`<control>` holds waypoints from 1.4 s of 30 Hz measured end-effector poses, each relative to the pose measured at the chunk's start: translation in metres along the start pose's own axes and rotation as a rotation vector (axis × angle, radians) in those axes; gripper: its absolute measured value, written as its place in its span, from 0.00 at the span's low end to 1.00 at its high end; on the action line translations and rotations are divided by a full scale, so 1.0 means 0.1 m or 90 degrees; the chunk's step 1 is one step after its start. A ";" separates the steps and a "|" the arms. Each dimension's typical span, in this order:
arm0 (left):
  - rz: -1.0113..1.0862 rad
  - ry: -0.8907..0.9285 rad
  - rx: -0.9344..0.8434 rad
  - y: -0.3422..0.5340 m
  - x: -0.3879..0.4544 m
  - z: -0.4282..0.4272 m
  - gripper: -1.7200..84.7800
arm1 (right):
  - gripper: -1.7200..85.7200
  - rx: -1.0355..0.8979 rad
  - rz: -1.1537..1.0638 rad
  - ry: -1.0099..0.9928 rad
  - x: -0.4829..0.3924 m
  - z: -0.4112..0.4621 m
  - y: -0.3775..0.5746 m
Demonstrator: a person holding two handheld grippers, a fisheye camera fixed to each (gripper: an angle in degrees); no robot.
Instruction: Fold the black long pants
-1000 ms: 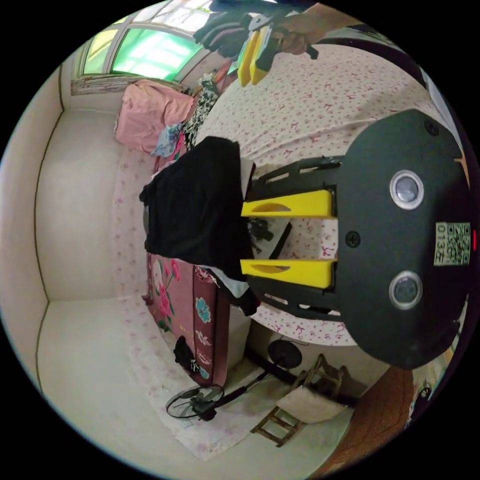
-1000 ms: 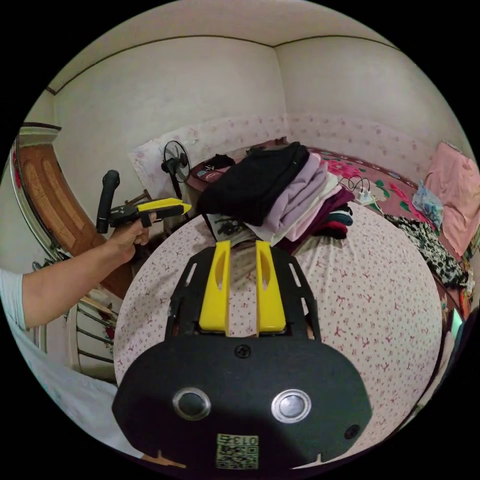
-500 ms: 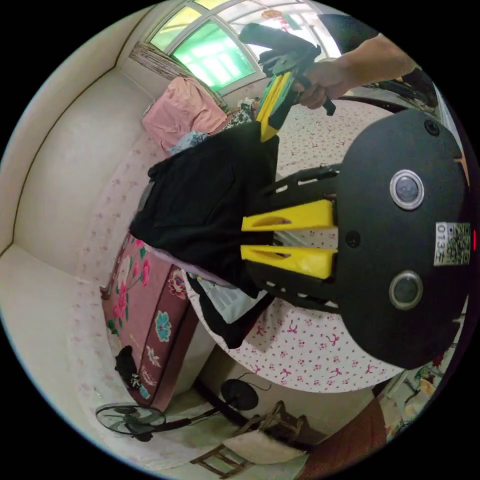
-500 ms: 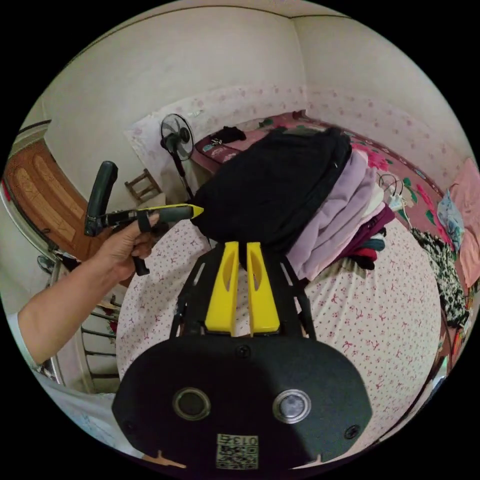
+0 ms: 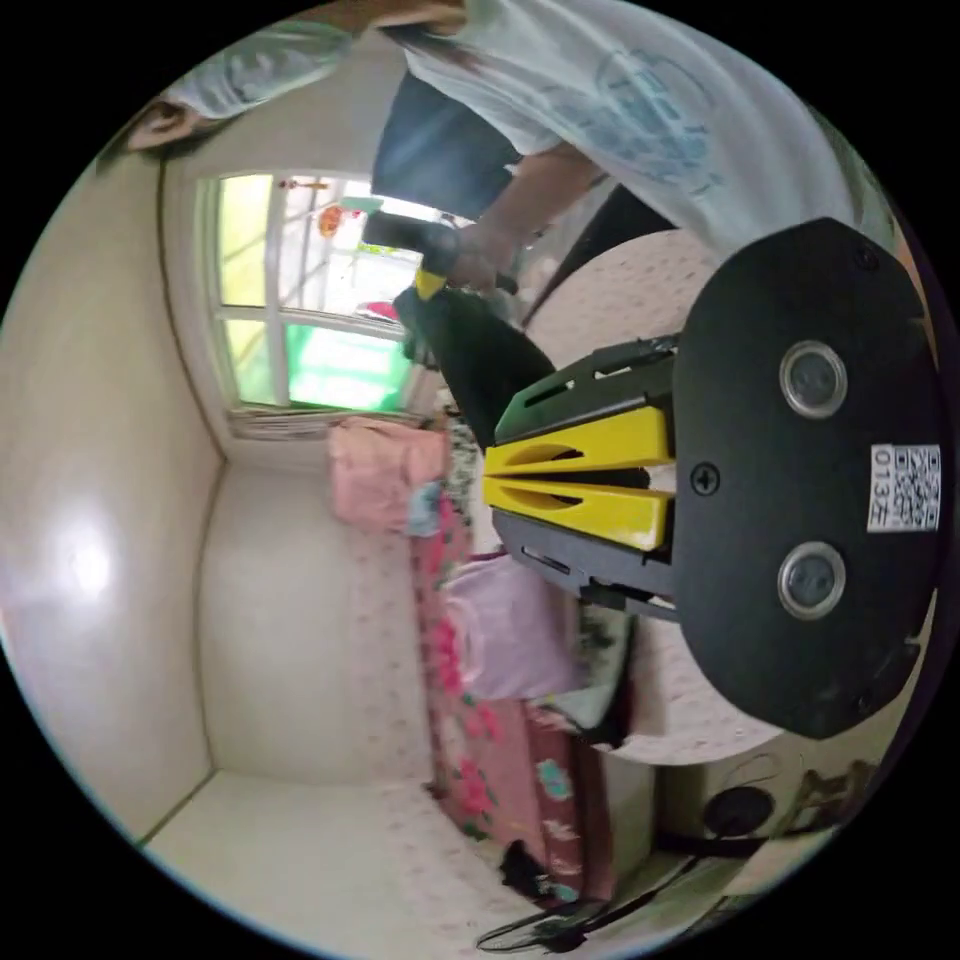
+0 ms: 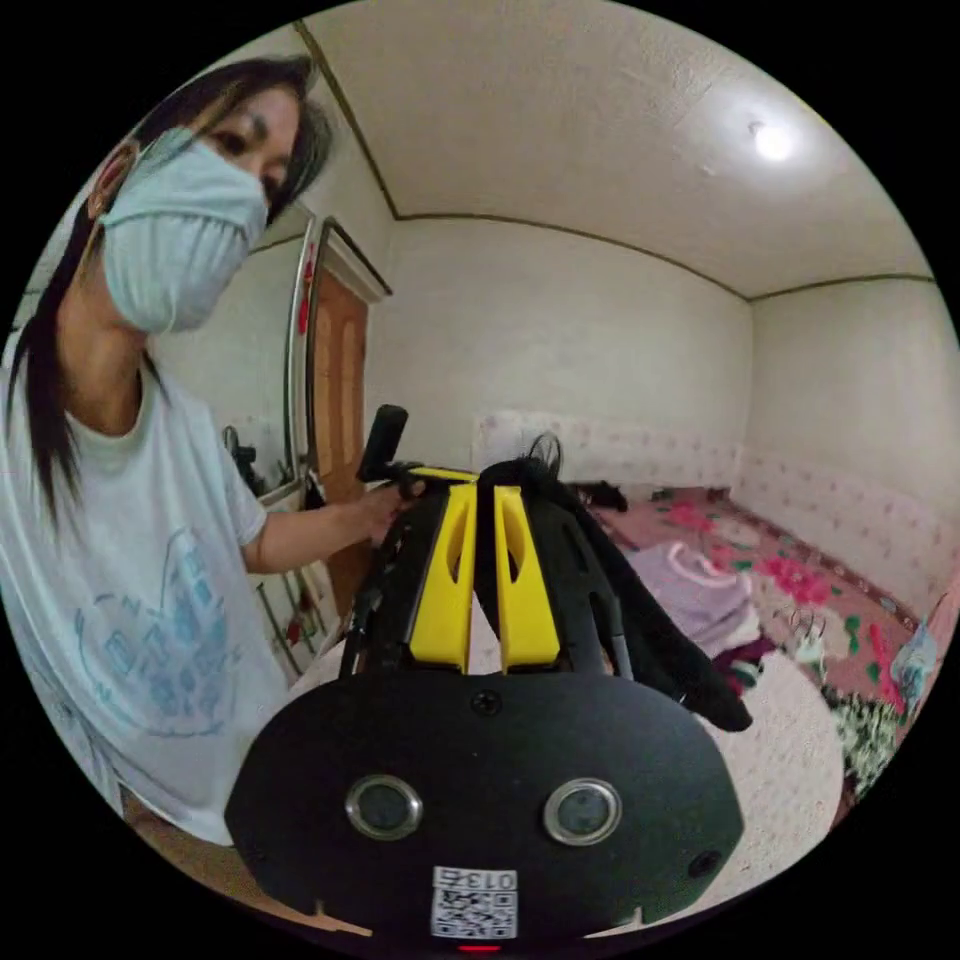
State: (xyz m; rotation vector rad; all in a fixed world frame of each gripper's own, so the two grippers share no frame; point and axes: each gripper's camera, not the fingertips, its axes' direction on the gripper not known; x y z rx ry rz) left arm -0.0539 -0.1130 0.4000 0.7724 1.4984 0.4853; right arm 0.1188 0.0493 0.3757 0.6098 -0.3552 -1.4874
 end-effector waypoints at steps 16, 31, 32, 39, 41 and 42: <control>-0.127 0.172 -0.448 1.74 1.21 0.88 0.10 | 0.03 -0.435 0.535 -0.080 -2.17 1.09 2.66; 0.039 0.079 -0.586 1.78 1.92 1.70 0.08 | 0.02 -0.316 0.647 0.108 -2.35 0.05 2.88; -0.021 0.104 -0.552 1.72 1.75 1.57 0.07 | 0.02 -0.310 0.654 0.117 -2.38 0.01 2.89; -0.212 0.048 -0.280 1.50 0.69 0.13 0.05 | 0.03 -0.304 0.673 0.138 -2.48 -0.06 2.89; -0.304 -0.010 -0.261 1.74 0.28 -0.36 0.05 | 0.03 -0.301 0.683 0.142 -2.49 -0.04 2.89; -0.334 -0.014 -0.257 1.84 0.18 -0.45 0.05 | 0.03 -0.301 0.690 0.145 -2.49 0.00 2.90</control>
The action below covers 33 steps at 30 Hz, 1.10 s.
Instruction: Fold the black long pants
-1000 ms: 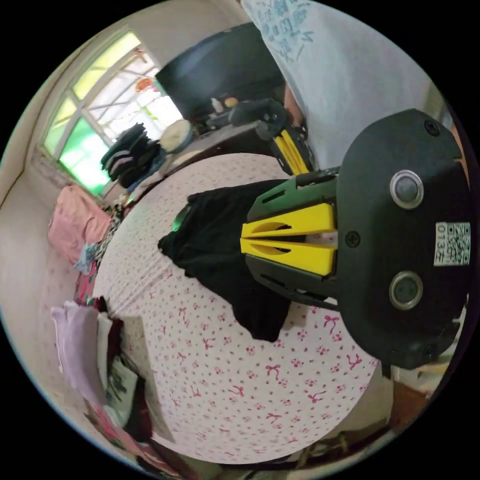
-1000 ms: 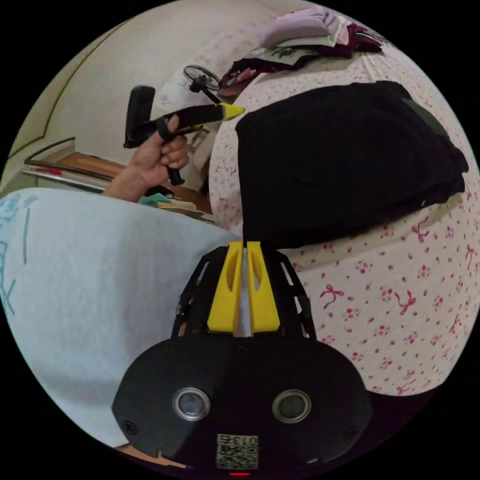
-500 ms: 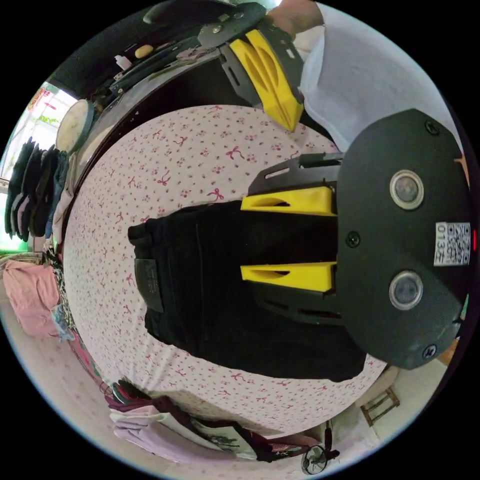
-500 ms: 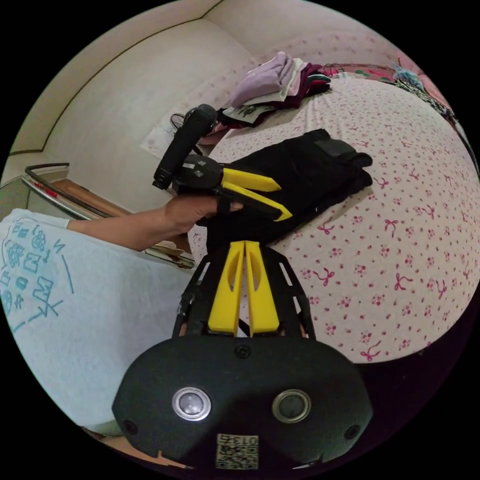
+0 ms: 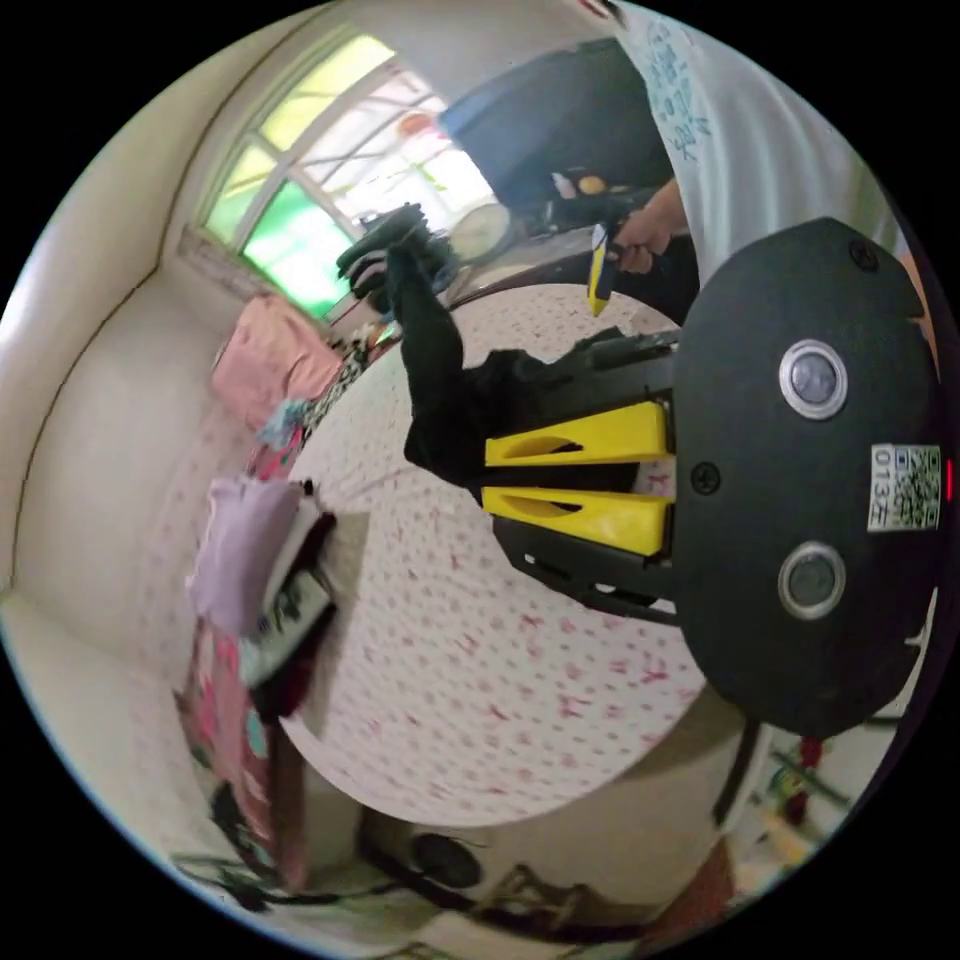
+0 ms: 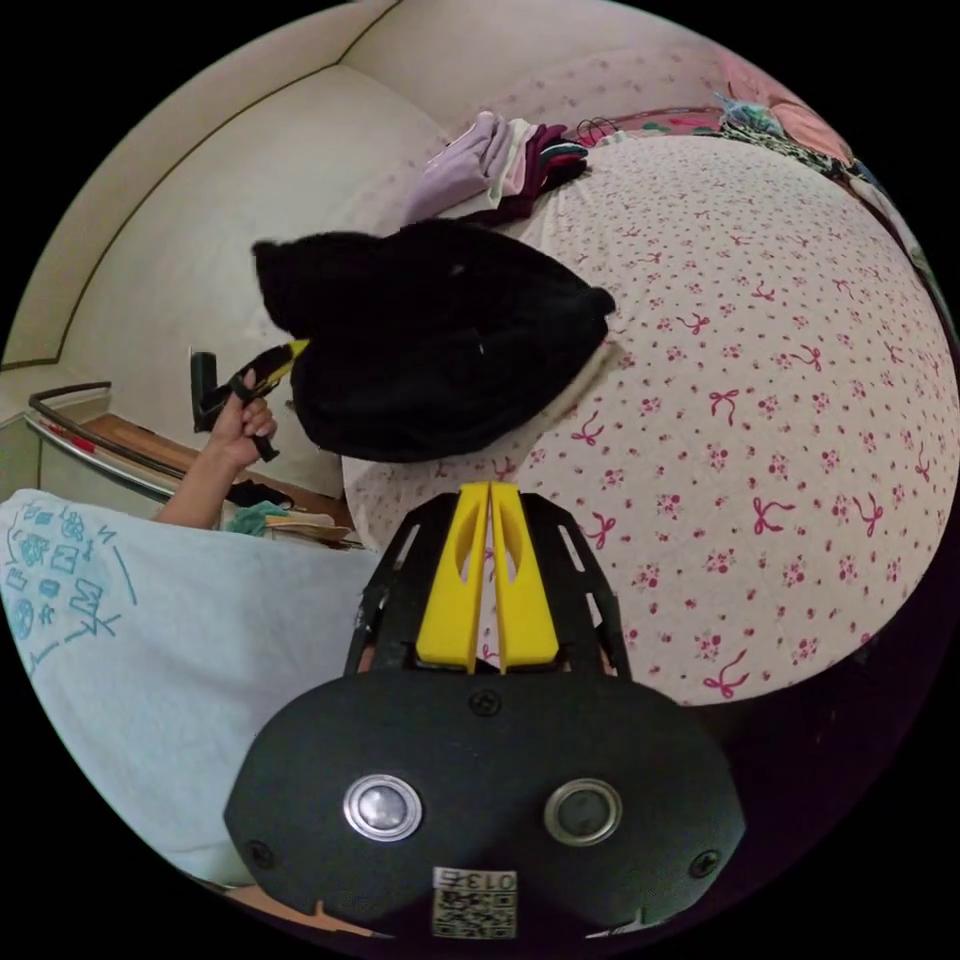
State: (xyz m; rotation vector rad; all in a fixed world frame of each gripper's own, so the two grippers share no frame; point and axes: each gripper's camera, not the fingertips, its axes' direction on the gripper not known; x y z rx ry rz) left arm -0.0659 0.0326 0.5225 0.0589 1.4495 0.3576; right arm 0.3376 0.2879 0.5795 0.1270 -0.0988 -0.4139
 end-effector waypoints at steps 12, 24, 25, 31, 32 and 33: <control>-0.172 0.058 -0.049 1.04 -0.91 -0.25 0.12 | 0.13 0.027 -0.023 -0.002 -0.61 0.28 -0.51; 0.134 0.034 -0.099 0.59 -0.09 -0.13 0.22 | 0.03 -0.103 -0.119 0.127 -1.45 1.02 -0.97; 0.154 0.045 -0.108 0.55 0.00 -0.03 0.22 | 0.02 -0.103 -0.122 0.125 -1.47 1.01 -0.96; 0.269 -0.085 -0.245 0.49 0.32 0.58 0.14 | 0.02 -0.090 -0.199 0.066 -1.83 0.91 -0.74; 0.284 -0.096 -0.236 0.53 0.34 0.57 0.11 | 0.02 -0.100 -0.230 0.046 -1.92 0.91 -0.68; 0.284 -0.092 -0.228 0.54 0.33 0.54 0.10 | 0.02 -0.110 -0.249 -0.009 -2.00 0.91 -0.63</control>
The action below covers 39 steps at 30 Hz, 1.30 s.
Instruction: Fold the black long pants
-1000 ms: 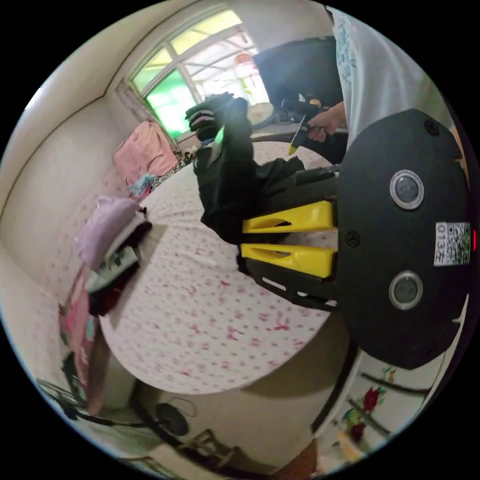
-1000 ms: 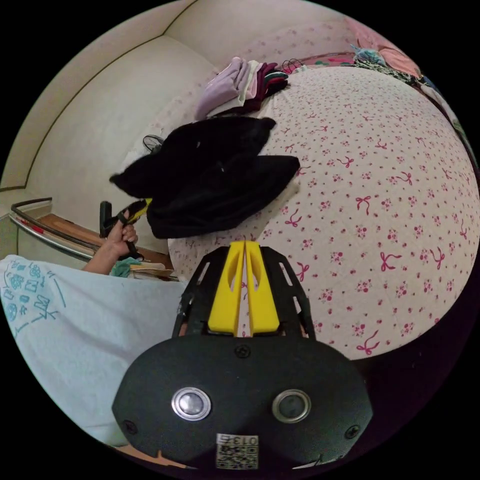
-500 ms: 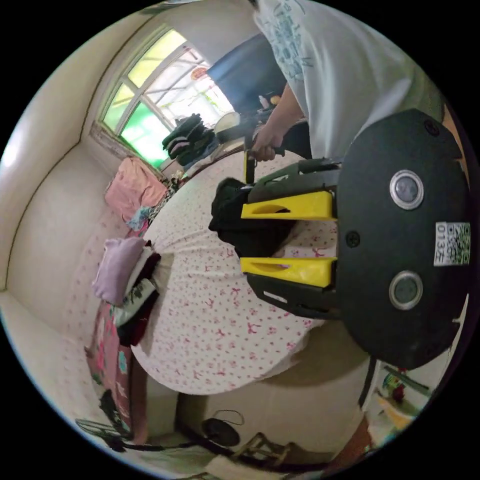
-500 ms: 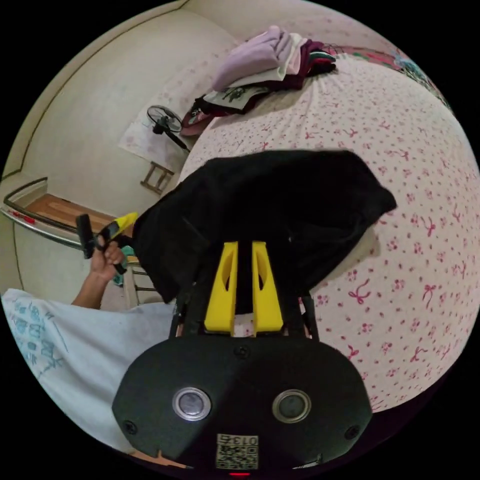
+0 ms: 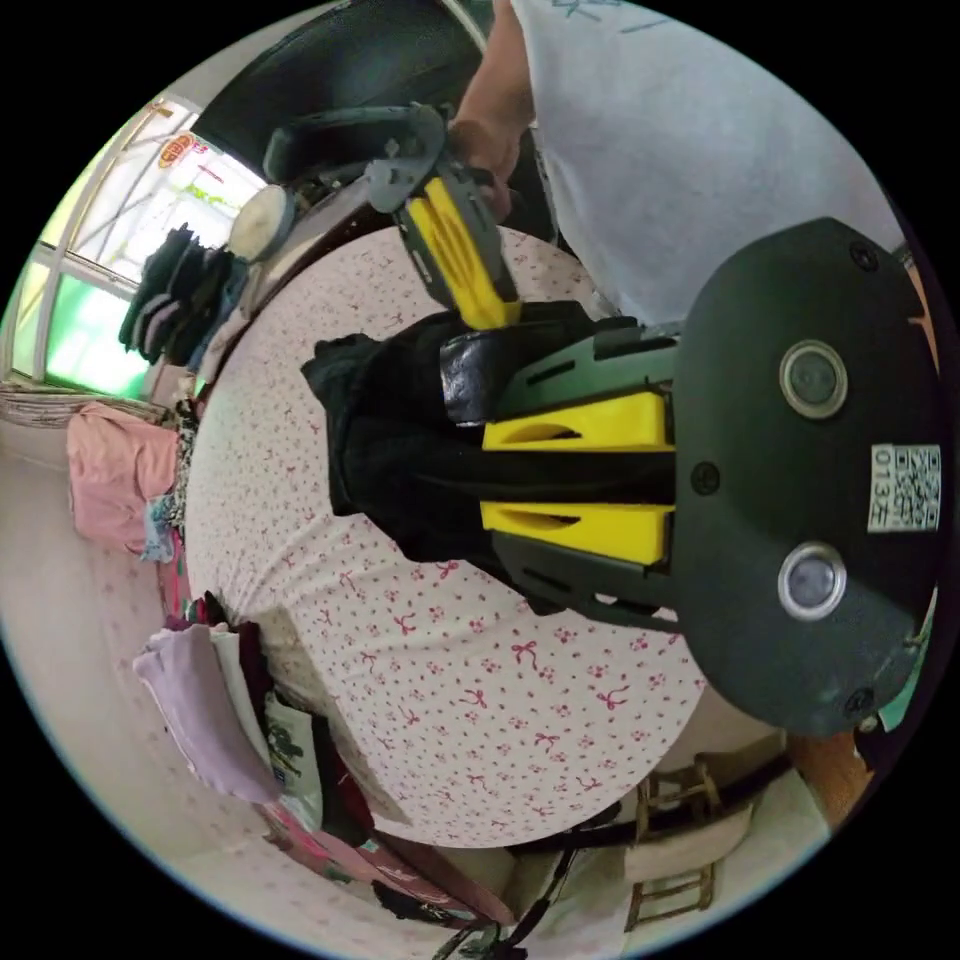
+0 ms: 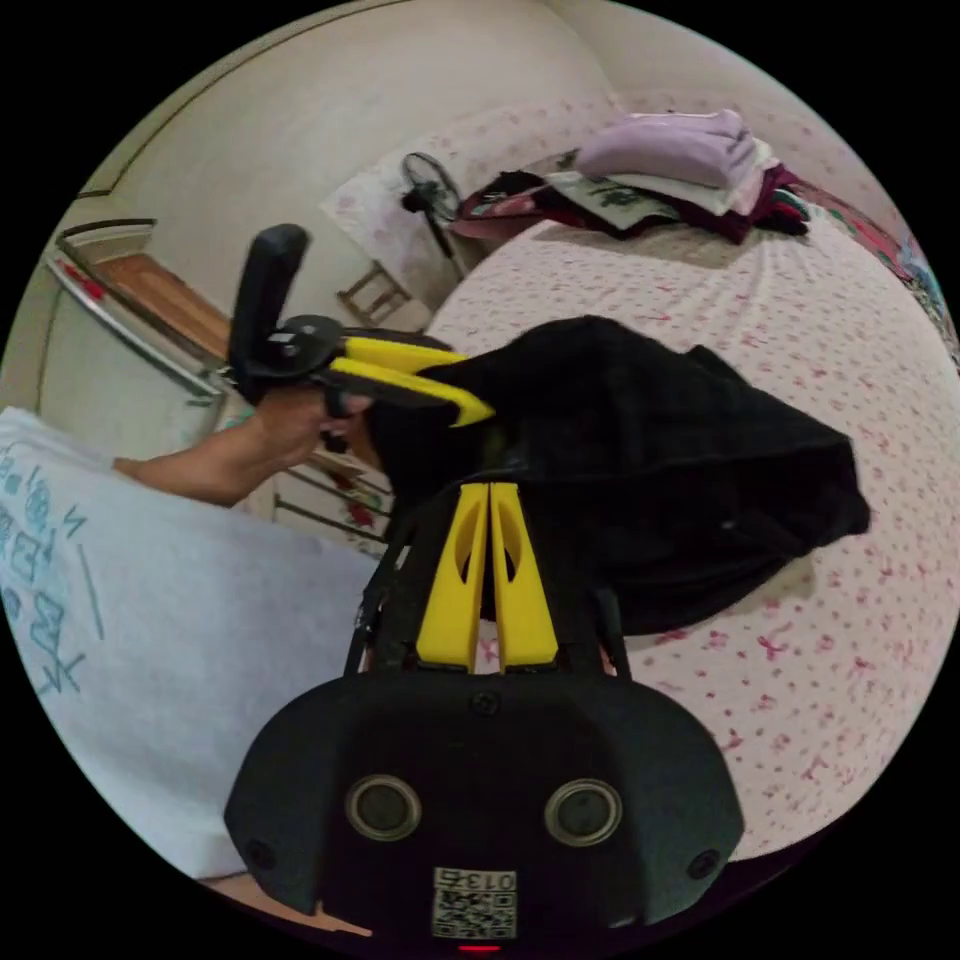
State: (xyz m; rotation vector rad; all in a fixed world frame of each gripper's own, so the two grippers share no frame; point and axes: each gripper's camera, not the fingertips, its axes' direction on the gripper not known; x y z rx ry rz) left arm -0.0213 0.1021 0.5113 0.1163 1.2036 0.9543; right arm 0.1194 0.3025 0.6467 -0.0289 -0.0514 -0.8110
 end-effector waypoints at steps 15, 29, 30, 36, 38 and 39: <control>-0.441 0.184 0.174 1.52 -0.87 -0.32 0.07 | 0.15 0.019 0.137 0.168 0.20 -0.47 0.31; -0.317 0.195 0.271 1.14 -0.53 -0.97 0.06 | 0.03 0.149 -0.066 0.028 0.06 -1.53 -0.41; -0.298 0.187 0.283 1.08 -0.50 -1.05 0.06 | 0.03 0.274 -0.068 -0.028 0.10 -1.94 -0.33; -0.150 0.116 0.405 0.69 -0.27 -1.67 0.05 | 0.04 0.558 0.239 0.095 0.90 -2.93 0.55; -0.158 0.143 0.370 0.56 -0.34 -1.55 0.05 | 0.05 0.438 0.365 0.246 1.12 -2.84 0.67; -0.172 0.159 0.355 0.54 -0.36 -1.47 0.05 | 0.06 0.402 0.397 0.255 1.23 -2.74 0.77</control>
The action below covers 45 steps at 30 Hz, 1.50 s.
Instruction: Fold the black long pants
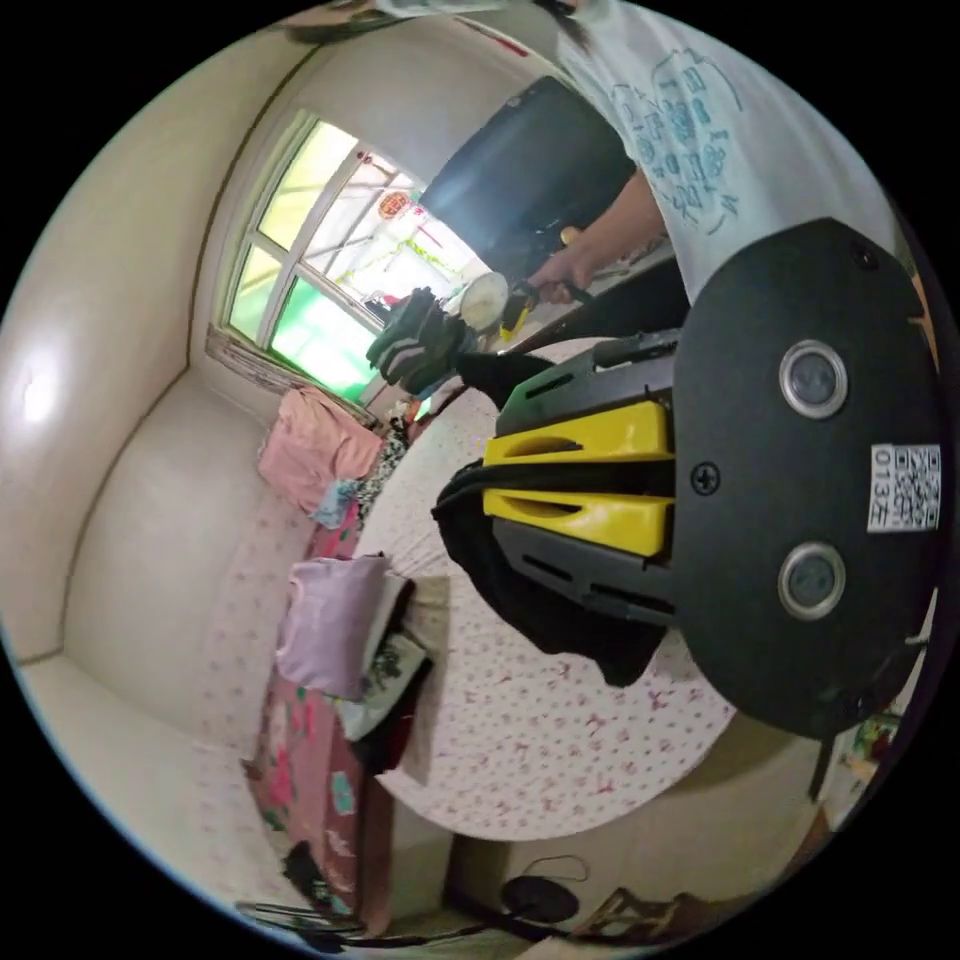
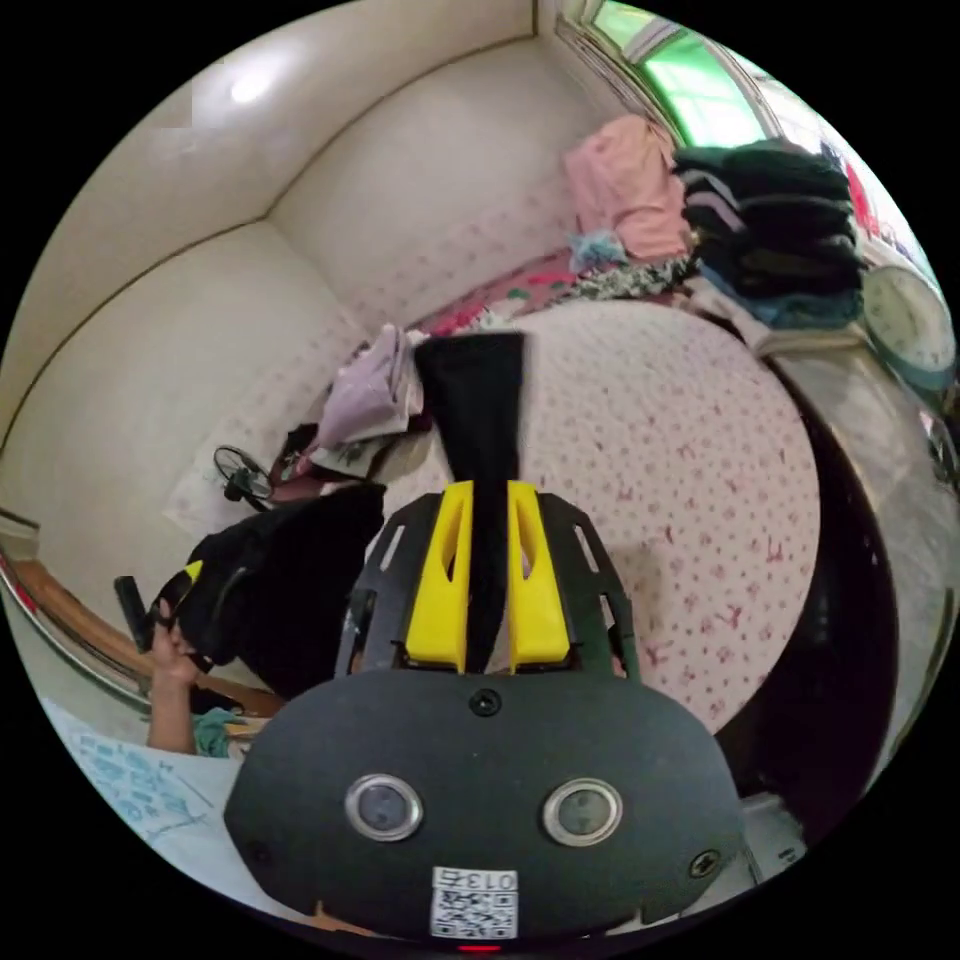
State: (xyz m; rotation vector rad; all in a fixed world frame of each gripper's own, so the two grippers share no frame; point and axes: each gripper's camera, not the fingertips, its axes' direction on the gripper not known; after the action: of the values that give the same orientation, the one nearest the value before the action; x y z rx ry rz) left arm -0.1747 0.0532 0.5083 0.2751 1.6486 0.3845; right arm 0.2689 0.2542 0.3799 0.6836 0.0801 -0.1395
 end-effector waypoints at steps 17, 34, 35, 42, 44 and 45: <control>-0.134 0.017 -0.082 0.58 -0.03 0.58 0.03 | 0.05 -0.434 -0.664 0.004 -1.51 1.73 1.61; 0.033 0.006 -0.027 -0.55 0.38 0.64 0.04 | 0.04 0.034 -0.135 0.047 0.42 -0.13 -0.32; -0.007 -0.048 -0.045 -0.40 0.24 0.76 0.04 | 0.04 0.010 -0.114 0.060 0.56 -0.03 -0.14; -0.120 -0.056 -0.153 0.18 -0.14 1.07 0.15 | 0.10 -0.164 -0.072 0.089 1.10 0.40 0.75; -0.128 -0.099 -0.220 0.35 -0.11 1.25 0.21 | 0.12 -0.185 -0.074 0.120 1.18 0.49 0.90; -0.129 -0.095 -0.236 0.39 -0.09 1.31 0.22 | 0.14 -0.198 -0.063 0.134 1.26 0.56 0.97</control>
State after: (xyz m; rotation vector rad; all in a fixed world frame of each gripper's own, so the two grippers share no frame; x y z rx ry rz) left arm -0.0455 0.0965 0.5212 -0.1378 1.4121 0.4936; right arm 0.4096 0.2803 0.4686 0.3822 0.3313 -0.1463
